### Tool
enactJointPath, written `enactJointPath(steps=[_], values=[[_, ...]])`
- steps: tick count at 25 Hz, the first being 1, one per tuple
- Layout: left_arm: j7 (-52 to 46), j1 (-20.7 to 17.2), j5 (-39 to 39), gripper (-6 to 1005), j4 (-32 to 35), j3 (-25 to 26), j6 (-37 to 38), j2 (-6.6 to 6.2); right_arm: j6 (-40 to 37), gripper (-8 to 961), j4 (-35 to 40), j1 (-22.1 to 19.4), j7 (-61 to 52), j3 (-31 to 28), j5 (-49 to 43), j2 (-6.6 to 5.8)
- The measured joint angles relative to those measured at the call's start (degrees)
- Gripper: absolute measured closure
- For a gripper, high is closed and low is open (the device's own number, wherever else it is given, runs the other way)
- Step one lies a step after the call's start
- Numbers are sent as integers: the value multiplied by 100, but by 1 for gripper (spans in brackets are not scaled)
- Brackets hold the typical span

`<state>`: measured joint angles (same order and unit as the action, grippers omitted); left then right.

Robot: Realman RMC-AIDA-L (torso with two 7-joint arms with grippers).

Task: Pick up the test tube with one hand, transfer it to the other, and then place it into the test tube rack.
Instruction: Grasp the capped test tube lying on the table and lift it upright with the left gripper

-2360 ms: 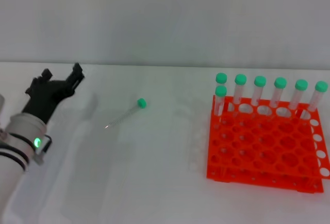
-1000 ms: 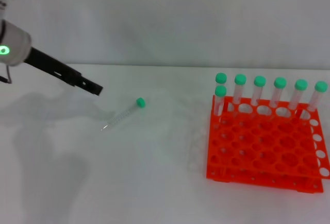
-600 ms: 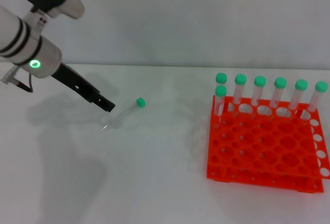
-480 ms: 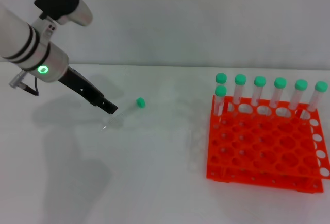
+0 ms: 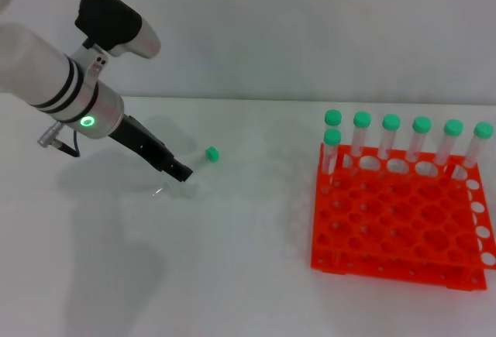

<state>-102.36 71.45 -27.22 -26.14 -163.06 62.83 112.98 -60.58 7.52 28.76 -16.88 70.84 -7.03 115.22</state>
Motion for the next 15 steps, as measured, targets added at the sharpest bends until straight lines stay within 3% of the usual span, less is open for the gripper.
enactJointPath(steps=[11, 15], values=[[3, -159, 85, 159, 133, 3, -221, 18, 3, 93, 4, 19, 0, 0, 0, 0], [4, -195, 78, 321, 136, 3, -335, 58, 3, 94, 9, 19, 0, 0, 0, 0]])
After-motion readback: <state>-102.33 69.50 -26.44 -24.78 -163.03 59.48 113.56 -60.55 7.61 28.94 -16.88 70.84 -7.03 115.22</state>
